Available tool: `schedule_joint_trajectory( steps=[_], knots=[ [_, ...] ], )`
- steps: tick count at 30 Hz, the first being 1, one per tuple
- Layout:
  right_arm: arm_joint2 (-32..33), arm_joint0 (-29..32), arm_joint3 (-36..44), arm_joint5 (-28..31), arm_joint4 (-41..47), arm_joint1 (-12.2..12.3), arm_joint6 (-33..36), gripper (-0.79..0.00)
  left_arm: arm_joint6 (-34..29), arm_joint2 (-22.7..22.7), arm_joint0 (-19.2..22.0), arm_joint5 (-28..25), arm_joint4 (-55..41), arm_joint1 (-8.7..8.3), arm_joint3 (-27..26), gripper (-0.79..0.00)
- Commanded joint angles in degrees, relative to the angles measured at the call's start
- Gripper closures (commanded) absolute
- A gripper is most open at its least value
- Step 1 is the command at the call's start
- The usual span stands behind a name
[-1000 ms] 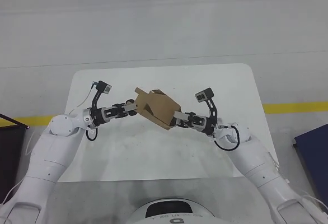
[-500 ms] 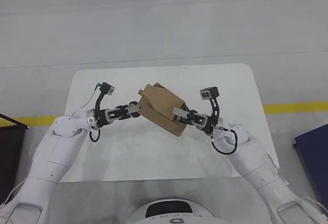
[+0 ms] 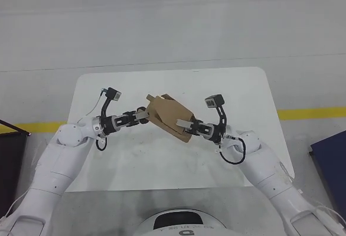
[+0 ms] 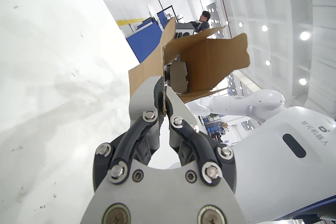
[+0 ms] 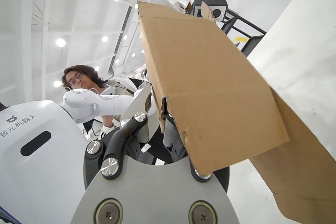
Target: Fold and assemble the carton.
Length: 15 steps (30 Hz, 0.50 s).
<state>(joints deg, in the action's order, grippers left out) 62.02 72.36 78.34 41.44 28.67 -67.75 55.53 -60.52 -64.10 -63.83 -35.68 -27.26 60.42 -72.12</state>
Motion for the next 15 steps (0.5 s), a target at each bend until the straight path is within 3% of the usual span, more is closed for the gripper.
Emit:
schedule_joint_trajectory(
  steps=[1,15],
  knots=[
    [0.1,0.3,-0.1,-0.7,-0.9,0.2,1.5,0.000,1.6,-0.2,-0.1,0.4,0.0,0.06,-0.1,-0.785],
    [3.1,2.2,0.4,-2.8,5.8,1.2,5.3,0.000,6.7,-5.9,-2.8,-0.2,-3.0,-0.63,2.2,-0.785]
  ],
)
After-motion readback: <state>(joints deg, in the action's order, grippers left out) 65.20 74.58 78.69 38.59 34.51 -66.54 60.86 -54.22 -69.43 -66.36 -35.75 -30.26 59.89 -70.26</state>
